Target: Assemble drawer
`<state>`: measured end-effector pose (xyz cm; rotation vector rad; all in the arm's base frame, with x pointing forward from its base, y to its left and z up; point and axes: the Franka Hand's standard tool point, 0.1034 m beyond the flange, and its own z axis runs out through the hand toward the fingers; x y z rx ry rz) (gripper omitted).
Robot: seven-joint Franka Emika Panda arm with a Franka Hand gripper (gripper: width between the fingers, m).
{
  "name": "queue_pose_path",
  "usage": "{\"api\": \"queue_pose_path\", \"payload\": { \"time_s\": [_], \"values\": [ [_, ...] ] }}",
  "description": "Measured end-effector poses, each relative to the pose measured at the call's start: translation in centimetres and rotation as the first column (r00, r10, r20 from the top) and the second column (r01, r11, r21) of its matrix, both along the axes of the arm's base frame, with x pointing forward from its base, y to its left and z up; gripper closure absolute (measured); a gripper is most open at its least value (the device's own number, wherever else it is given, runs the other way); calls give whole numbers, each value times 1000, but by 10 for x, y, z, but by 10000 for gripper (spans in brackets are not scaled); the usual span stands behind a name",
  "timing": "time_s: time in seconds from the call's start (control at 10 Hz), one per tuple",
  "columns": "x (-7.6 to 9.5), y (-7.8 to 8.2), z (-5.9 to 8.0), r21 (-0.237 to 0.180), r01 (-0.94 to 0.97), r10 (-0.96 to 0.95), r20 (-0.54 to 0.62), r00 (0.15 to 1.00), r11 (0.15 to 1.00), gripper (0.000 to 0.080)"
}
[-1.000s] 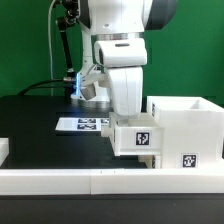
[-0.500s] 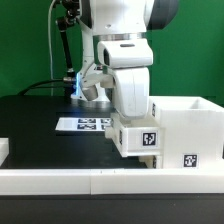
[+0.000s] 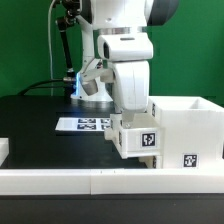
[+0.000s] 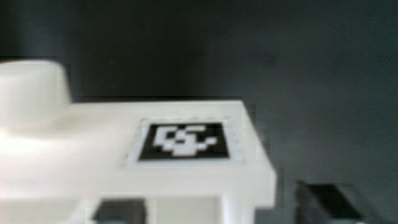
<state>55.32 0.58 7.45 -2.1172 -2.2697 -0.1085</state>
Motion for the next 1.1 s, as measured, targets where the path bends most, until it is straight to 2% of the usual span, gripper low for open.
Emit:
{"api": "queue_pose_path", "payload": {
  "time_s": [0.1, 0.2, 0.4, 0.5, 0.7, 0.8, 1.1],
  "values": [
    [2, -2, 10, -9, -1, 0, -5, 1000, 1000, 257],
    [7, -8, 21, -18, -11, 11, -11, 1000, 1000, 172],
    [19, -28, 27, -18, -52, 52, -25, 998, 998, 157],
    [32, -36, 32, -16, -63, 62, -29, 998, 998, 151],
    [52, -47, 29, -8, -55, 55, -28, 998, 998, 150],
    [53, -46, 23, -3, -54, 54, -34, 998, 999, 150],
    [51, -50, 20, 3, -56, 56, -38, 998, 998, 150]
  ]
}}
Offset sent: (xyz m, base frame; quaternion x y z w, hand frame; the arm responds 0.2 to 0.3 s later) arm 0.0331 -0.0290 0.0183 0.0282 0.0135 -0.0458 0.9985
